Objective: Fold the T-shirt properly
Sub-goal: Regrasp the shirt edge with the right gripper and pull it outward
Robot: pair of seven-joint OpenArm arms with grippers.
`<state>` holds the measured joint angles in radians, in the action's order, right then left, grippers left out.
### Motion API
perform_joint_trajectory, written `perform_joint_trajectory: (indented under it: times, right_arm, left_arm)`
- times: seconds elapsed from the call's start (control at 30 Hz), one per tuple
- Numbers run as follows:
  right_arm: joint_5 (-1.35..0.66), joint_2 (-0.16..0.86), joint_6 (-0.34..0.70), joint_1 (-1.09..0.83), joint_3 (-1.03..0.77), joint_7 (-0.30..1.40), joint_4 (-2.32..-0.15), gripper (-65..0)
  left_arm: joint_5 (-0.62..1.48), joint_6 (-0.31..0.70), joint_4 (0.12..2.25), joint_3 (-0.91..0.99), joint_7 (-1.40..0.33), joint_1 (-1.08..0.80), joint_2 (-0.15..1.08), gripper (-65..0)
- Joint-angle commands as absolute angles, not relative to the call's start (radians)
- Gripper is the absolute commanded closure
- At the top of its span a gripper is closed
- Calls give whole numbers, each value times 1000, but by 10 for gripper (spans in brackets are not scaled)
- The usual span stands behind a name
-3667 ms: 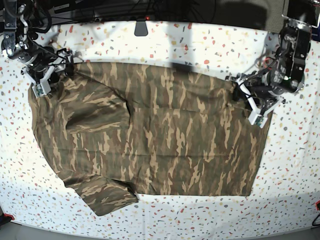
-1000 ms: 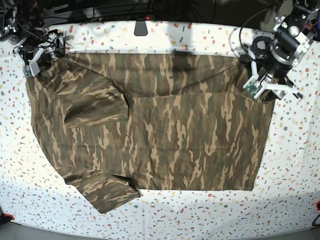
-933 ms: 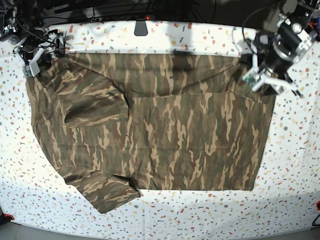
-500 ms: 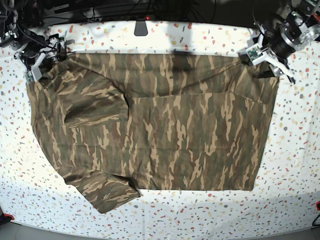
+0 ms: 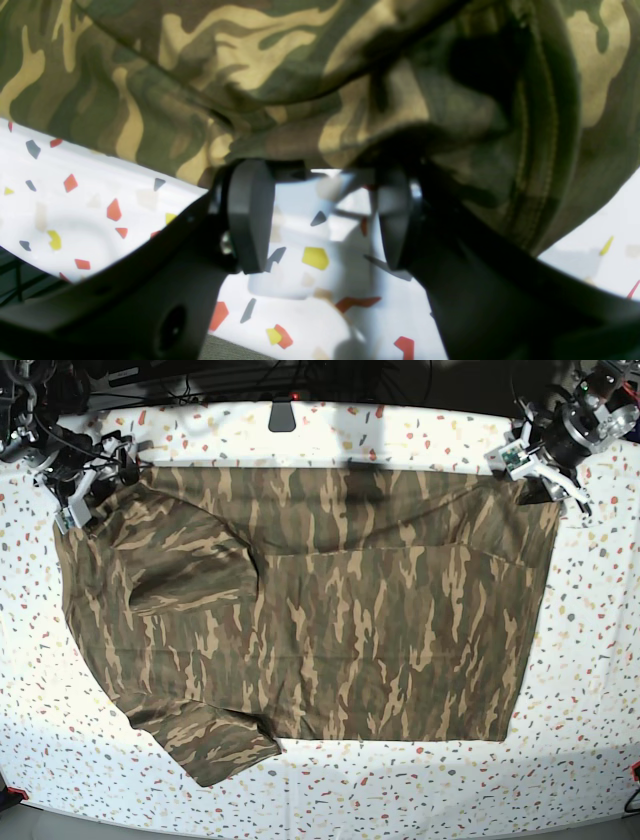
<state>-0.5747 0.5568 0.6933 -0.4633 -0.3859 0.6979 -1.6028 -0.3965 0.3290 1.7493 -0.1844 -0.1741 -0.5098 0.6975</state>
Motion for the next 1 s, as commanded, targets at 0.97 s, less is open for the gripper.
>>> perform_joint_trajectory:
  times: [0.97]
  right_arm:
    - [-580, 574, 698, -427, -394, 675, -1613, -325]
  left_arm:
    - [-482, 210, 1767, -179, -212, -512, 679, -253]
